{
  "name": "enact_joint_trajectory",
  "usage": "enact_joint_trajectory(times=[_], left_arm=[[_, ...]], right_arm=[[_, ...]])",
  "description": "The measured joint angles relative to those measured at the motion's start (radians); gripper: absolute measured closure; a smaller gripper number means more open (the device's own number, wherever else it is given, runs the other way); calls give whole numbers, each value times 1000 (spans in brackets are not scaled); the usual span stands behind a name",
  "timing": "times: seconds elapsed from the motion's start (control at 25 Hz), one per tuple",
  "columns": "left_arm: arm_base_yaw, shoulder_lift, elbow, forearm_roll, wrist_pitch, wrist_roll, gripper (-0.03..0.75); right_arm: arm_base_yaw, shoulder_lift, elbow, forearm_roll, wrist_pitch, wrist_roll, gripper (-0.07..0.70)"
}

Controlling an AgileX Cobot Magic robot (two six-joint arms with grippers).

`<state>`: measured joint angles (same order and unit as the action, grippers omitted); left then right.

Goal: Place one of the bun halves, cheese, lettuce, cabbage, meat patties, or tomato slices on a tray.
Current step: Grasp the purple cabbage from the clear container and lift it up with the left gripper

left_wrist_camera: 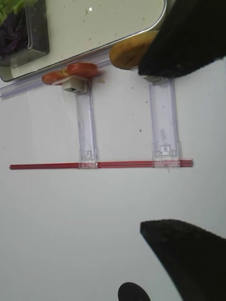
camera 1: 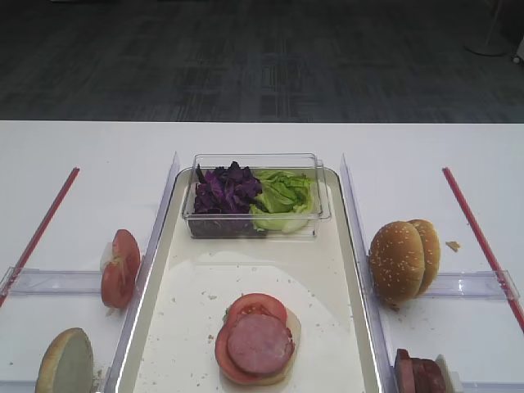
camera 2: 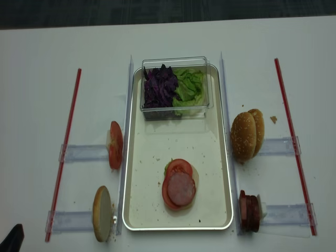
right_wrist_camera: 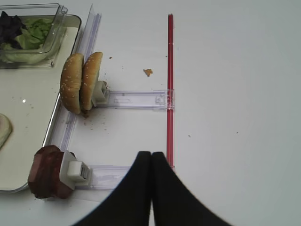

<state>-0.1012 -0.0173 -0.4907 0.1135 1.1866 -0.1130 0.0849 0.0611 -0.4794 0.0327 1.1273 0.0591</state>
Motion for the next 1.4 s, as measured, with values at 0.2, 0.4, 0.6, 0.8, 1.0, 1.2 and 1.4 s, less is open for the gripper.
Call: enact_joint_trajectory(times=[0.2, 0.4, 0.6, 0.8, 1.0, 1.2, 1.4], left_arm=[[0, 0, 0, 0, 0, 0, 150], [0, 0, 0, 0, 0, 0, 150], [0, 0, 0, 0, 0, 0, 150], [0, 0, 0, 0, 0, 0, 150], [0, 0, 0, 0, 0, 0, 150], [0, 0, 0, 0, 0, 0, 150], [0, 0, 0, 0, 0, 0, 150]], right_arm=[[0, 0, 0, 0, 0, 0, 267], [0, 0, 0, 0, 0, 0, 267], [0, 0, 0, 0, 0, 0, 267], [0, 0, 0, 0, 0, 0, 267], [0, 0, 0, 0, 0, 0, 267], [0, 0, 0, 0, 0, 0, 267], [0, 0, 0, 0, 0, 0, 267]])
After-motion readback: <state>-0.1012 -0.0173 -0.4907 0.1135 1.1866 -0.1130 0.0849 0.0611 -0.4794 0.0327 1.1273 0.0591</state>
